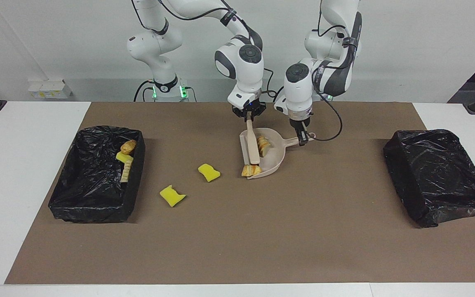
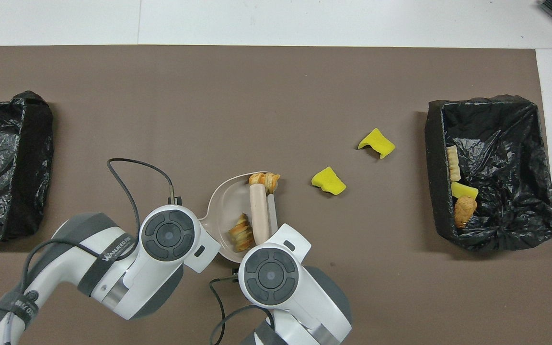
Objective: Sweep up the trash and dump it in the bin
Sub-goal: 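Sweep the cork pieces into the dustpan with the right gripper's brush, then move the brush with the right gripper behind the yellow sponge pieces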
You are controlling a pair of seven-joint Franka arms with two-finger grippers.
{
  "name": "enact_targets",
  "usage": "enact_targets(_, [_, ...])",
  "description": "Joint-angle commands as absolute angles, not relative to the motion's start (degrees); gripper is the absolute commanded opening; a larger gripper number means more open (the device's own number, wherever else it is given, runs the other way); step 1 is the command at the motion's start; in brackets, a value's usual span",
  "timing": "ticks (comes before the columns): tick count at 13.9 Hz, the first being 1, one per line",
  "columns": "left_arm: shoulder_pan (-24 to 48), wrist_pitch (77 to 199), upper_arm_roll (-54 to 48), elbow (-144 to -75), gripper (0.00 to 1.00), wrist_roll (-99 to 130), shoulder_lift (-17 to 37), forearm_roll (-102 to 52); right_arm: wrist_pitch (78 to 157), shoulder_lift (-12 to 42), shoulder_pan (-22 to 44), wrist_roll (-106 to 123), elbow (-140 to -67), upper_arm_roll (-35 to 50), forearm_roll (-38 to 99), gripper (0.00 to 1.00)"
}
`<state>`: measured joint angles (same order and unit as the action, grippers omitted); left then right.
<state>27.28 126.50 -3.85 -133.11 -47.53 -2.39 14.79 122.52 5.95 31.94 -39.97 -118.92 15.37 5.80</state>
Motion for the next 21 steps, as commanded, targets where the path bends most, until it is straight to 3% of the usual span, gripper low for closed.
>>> enact_targets(1, [24.18, 131.03, -3.60, -135.09, 0.00, -50.44, -2.99, 15.64, 122.17, 5.10, 30.94, -40.08, -117.51, 15.47, 6.68, 0.00])
enact_targets(8, [20.83, 135.18, -3.69, -135.09, 0.00, -51.33, -1.76, 15.56, 118.48, 6.06, 24.97, -31.39, -114.43, 15.03, 4.49, 0.00])
enact_targets(11, [19.52, 136.05, -3.69, -134.91, 0.00, -54.82, -1.50, 14.77, 114.88, 6.76, 20.41, -28.66, -114.00, 14.94, -3.14, 0.00])
enact_targets(14, [17.76, 138.33, -3.69, -134.56, 0.00, -62.99, -0.62, 5.74, 114.18, 8.52, 13.11, -24.18, -112.51, 14.94, -7.36, 0.00])
enact_targets(18, [14.42, 141.06, -3.69, -133.34, 0.00, -71.00, 1.14, -6.29, 111.00, 13.78, 7.23, -21.90, -105.31, 15.12, -15.28, 0.00])
enact_targets(21, [13.36, 138.36, -3.60, -130.18, 0.00, -74.18, 1.23, -11.34, 111.44, 14.68, 4.67, -16.97, -103.97, 14.68, -17.91, 0.00])
